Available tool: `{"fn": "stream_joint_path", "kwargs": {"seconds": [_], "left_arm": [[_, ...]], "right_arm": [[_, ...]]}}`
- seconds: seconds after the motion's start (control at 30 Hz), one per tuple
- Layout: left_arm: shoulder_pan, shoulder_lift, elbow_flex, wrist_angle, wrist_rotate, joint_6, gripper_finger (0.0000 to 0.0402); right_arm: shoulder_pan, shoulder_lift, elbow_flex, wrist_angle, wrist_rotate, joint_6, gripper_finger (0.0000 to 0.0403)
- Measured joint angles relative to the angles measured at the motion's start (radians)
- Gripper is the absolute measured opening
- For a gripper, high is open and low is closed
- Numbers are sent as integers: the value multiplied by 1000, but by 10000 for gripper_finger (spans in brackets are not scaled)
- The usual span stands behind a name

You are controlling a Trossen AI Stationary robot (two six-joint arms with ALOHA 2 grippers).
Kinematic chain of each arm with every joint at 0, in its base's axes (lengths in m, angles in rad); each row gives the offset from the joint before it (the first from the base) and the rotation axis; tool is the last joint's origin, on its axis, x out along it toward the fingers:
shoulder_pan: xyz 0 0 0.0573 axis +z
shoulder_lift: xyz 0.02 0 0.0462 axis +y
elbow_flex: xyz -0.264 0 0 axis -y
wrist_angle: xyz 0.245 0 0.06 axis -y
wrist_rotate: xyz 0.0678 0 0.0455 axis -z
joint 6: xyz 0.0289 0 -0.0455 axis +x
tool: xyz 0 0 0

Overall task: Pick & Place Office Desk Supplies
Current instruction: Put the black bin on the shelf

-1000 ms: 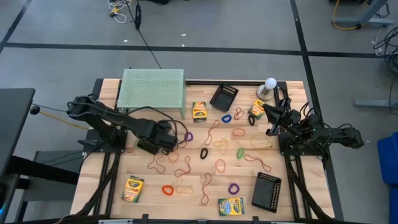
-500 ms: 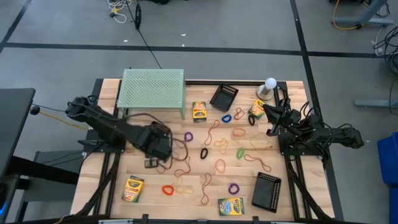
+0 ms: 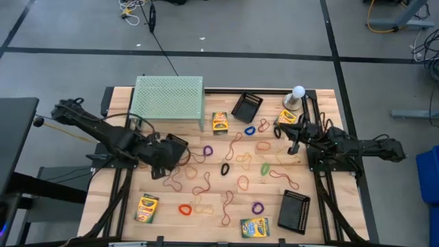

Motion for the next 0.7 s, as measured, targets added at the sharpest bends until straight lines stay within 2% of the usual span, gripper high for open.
{"fn": "stream_joint_path", "kwargs": {"seconds": [0.07, 0.13, 0.23, 0.33, 0.53, 0.7], "left_arm": [[36, -4, -26, -6, -10, 18, 29], [61, -3, -35, -6, 9, 98, 28], [69, -4, -34, 38, 72, 216, 11], [92, 20, -33, 32, 137, 213, 9], [97, 139, -21, -47, 258, 196, 78], [64, 227, -3, -61, 264, 309, 139]], "right_arm": [[0, 34, 0, 13, 0, 0, 6], [0, 72, 0, 29, 0, 0, 4], [0, 124, 0, 47, -10, 0, 5], [0, 172, 0, 108, -19, -57, 6], [-2, 241, 0, 282, -18, -139, 4], [-2, 274, 0, 283, -18, -91, 4]]}}
